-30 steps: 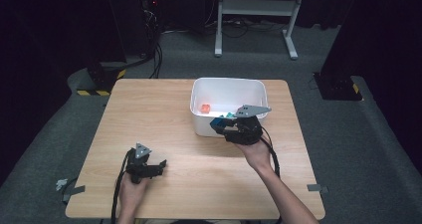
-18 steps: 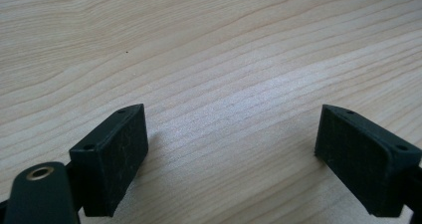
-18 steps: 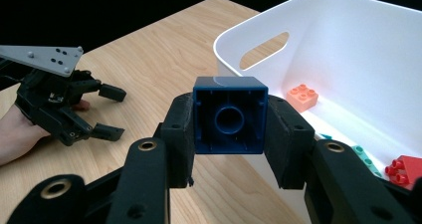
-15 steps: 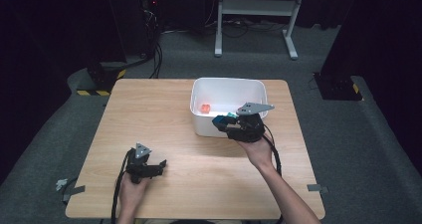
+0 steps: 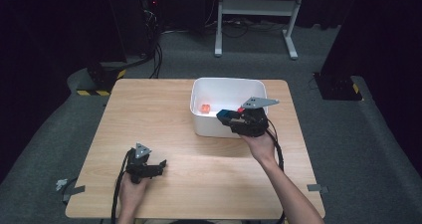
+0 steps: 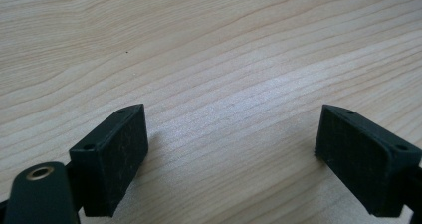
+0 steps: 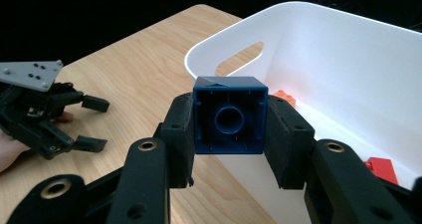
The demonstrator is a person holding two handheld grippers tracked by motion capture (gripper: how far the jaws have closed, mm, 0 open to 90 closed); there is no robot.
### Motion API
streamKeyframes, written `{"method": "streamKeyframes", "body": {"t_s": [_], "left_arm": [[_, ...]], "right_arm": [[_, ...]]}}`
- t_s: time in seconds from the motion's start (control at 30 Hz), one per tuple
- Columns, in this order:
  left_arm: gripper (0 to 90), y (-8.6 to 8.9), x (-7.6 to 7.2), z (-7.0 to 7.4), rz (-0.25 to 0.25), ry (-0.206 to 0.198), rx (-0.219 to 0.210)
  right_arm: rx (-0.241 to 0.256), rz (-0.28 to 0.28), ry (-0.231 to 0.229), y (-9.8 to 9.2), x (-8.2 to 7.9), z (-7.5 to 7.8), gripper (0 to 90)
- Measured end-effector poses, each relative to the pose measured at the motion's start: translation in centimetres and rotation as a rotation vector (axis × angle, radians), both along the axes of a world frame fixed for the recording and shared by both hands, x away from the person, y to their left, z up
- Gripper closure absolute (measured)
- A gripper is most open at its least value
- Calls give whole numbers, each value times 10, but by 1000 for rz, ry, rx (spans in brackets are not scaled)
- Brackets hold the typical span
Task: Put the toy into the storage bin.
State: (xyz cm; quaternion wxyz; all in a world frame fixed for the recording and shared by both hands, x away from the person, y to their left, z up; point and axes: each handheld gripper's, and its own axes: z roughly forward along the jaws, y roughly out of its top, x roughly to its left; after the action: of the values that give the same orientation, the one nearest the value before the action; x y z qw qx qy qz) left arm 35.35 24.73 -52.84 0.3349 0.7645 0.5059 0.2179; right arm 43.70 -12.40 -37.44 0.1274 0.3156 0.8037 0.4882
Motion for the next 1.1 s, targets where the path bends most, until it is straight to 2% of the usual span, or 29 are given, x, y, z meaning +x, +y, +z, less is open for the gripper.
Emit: {"method": "streamKeyframes", "body": {"t_s": [0.27, 0.43, 1.1], "left_arm": [[131, 0, 0, 0, 0, 0, 0], [131, 0, 0, 0, 0, 0, 0], [131, 0, 0, 0, 0, 0, 0]], "right_arm": [[7, -27, 8, -6, 6, 2, 588], [-4, -42, -9, -7, 11, 9, 588], [-14, -110, 8, -16, 38, 19, 587]]}}
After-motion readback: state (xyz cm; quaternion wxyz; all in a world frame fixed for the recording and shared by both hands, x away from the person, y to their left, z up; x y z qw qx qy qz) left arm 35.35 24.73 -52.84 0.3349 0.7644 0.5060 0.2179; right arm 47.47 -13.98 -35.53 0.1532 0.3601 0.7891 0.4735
